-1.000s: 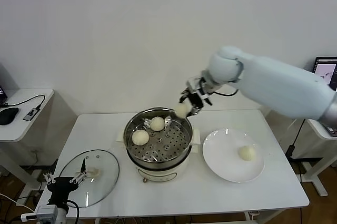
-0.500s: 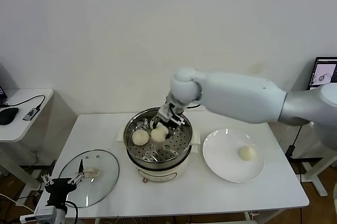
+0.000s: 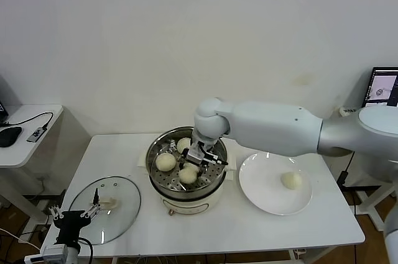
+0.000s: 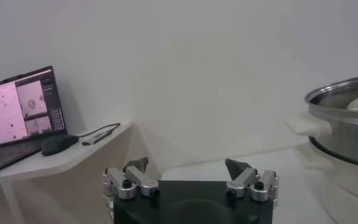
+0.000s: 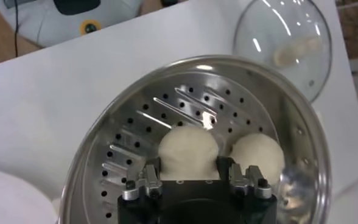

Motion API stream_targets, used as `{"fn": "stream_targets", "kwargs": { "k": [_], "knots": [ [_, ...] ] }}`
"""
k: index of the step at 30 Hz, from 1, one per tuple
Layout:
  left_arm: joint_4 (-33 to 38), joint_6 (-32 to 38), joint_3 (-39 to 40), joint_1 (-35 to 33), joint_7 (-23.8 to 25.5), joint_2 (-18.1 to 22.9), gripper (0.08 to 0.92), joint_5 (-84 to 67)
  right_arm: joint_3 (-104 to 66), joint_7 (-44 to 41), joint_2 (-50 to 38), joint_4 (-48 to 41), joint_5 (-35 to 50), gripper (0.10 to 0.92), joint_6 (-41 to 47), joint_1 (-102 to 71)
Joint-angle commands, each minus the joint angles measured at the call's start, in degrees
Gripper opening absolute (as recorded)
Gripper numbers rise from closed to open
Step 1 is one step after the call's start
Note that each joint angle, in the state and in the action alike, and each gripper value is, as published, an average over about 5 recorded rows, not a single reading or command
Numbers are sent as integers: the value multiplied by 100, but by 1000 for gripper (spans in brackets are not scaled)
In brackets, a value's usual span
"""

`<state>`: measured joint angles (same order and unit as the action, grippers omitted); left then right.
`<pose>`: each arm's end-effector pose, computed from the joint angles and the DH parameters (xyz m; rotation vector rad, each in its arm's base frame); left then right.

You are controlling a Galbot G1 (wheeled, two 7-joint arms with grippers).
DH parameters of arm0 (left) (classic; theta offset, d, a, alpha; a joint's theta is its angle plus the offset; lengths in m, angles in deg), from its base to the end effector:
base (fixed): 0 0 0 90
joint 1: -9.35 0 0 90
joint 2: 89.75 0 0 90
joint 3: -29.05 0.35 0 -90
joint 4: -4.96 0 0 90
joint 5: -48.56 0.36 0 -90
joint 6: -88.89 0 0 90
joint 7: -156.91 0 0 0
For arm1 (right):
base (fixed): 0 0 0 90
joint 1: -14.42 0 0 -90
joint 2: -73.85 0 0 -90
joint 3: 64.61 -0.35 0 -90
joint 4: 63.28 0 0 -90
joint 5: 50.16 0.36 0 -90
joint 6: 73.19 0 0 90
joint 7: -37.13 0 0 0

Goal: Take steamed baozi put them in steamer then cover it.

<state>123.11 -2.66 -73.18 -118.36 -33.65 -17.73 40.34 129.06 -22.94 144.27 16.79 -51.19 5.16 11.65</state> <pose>0.1533 0.1196 -0.3089 0.3049 -2.9685 -0.3721 0.4991 0.1865 -0.1080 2.1482 -0.6342 2.1601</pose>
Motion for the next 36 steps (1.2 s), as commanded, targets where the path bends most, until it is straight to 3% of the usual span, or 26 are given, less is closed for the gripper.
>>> {"fn": "stream_targets", "kwargs": {
  "k": [1, 11, 23, 29, 36],
  "knots": [
    [-14, 14, -15, -5, 3, -2, 823, -4, 68, 144, 75, 5, -188, 587, -237, -92],
    [-9, -3, -12, 29, 9, -52, 823, 9, -252, 162, -248, 11, 69, 807, 20, 230],
    [49, -2, -51, 41, 76, -209, 823, 4, -624, -151, -2028, 447, 890, 823, 2700, 709],
    [14, 3, 49, 46, 94, -213, 823, 66, -811, -274, -3096, 689, 739, 823, 2930, 380],
    [28, -8, 84, -18, 135, -213, 823, 78, -2101, -422, -4139, 652, 26, 823, 2727, -1199]
  ]
}}
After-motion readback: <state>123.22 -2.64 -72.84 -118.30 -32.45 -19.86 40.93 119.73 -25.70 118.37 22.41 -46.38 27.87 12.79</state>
